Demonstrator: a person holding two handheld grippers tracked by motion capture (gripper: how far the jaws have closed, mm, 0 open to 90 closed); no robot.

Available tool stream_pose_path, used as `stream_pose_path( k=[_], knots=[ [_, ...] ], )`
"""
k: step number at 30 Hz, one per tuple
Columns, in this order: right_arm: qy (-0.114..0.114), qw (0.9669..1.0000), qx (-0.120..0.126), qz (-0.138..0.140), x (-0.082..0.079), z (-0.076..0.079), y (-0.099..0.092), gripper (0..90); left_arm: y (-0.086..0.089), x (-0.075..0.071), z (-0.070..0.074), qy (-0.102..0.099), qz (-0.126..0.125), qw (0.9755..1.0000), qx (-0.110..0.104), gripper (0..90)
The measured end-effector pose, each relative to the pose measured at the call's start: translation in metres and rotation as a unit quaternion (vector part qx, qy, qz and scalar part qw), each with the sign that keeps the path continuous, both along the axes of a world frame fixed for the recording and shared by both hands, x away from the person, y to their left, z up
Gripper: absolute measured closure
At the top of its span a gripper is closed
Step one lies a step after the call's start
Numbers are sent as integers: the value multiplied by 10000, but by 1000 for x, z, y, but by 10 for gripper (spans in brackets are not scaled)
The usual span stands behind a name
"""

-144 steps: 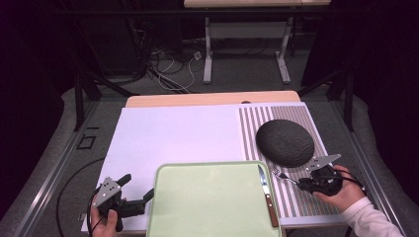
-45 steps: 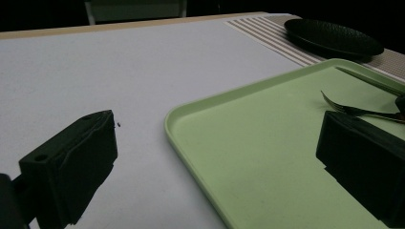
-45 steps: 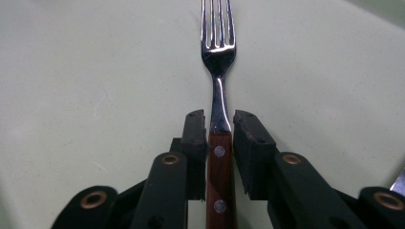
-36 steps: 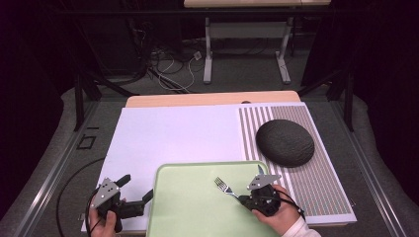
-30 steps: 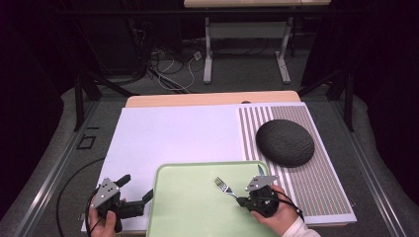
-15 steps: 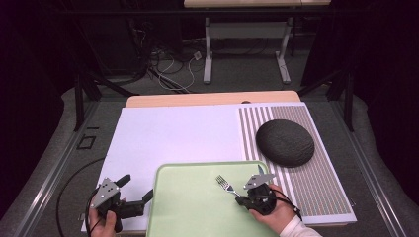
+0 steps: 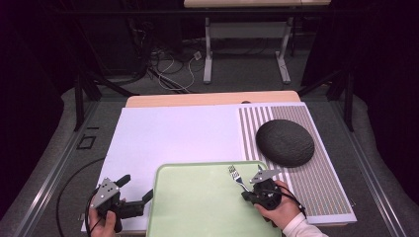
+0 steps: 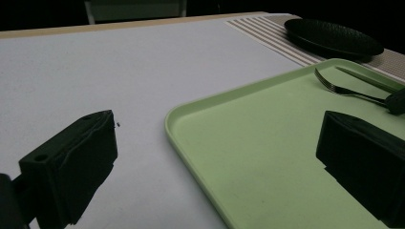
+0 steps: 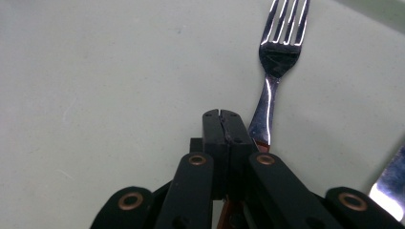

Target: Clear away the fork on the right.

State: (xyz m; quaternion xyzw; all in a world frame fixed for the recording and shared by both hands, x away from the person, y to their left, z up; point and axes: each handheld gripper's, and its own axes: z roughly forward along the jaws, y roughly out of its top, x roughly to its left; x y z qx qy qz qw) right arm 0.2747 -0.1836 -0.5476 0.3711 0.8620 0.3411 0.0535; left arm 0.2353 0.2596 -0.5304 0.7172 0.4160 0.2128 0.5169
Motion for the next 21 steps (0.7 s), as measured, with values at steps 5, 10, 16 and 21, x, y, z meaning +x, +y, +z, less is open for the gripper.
stream_pose_path(
  k=[5,10,16,21],
  knots=[
    [20,9999,-18,-97,2,0,-7,900,0,0,0,1,-5,10000,6,4],
    [29,9996,26,-286,5,1,-14,900,0,0,0,0,-6,10000,4,4],
    [104,9995,-20,-283,5,2,-19,900,0,0,0,-3,-11,10000,3,4],
    [76,9993,-11,-356,5,1,-22,900,0,0,0,2,-14,10000,1,4]
  ],
)
